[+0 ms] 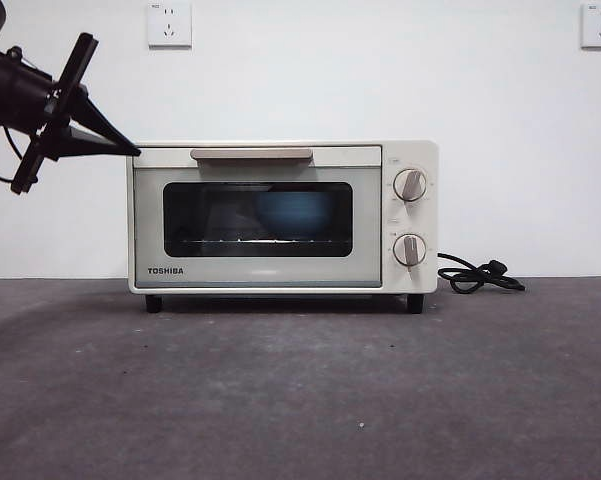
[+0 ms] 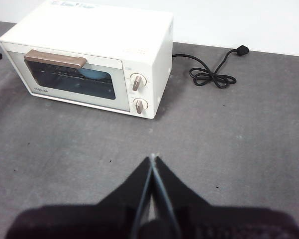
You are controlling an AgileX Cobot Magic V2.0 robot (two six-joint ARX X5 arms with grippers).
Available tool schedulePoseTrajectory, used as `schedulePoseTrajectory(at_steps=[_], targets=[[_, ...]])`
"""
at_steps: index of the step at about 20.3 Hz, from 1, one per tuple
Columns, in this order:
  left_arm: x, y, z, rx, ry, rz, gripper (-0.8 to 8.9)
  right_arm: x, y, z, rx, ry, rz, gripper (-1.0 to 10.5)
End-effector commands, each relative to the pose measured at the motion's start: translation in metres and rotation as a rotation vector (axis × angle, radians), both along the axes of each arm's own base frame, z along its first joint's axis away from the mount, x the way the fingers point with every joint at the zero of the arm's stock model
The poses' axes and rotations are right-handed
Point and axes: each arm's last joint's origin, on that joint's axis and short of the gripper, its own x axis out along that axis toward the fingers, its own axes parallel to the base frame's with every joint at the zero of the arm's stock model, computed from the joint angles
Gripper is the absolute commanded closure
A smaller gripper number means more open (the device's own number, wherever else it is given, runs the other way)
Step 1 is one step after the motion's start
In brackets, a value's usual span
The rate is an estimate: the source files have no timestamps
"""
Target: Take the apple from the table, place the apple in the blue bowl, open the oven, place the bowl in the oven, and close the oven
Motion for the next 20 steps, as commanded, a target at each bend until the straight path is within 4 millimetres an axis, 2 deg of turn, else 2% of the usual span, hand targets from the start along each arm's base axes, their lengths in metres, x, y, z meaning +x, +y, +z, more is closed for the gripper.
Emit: schedulePoseTrajectory(at_steps=[1,7,12,16,20], targets=[[0.002,-0.002,0.005,-0.008,-0.003,-0.013,8.21,0.001,0.001,-0.002,0.009,0.005,-0.005,9.5],[-0.002,-0.003,0.010,-0.056,-0.003,-0.104,8.21,0.001,0.001,-0.002,0.006,0.008,-0.005,9.5],[-0.017,-0.004,0.022,-0.015,-0.018,-0.143,8.21,-0.001,0.000,-0.005,-0.016,0.039,-0.005,9.5],[-0.043,-0.005,0.042,0.097,-0.094,-0.179,8.19,-0.003,-0.002,-0.010,-0.049,0.083,-0.005,9.5],[-0.081,-0.003,0.066,0.319,-0.151,-0.138,8.19,-0.006,-0.004,-0.014,-0.086,0.133,-0.006,9.5]])
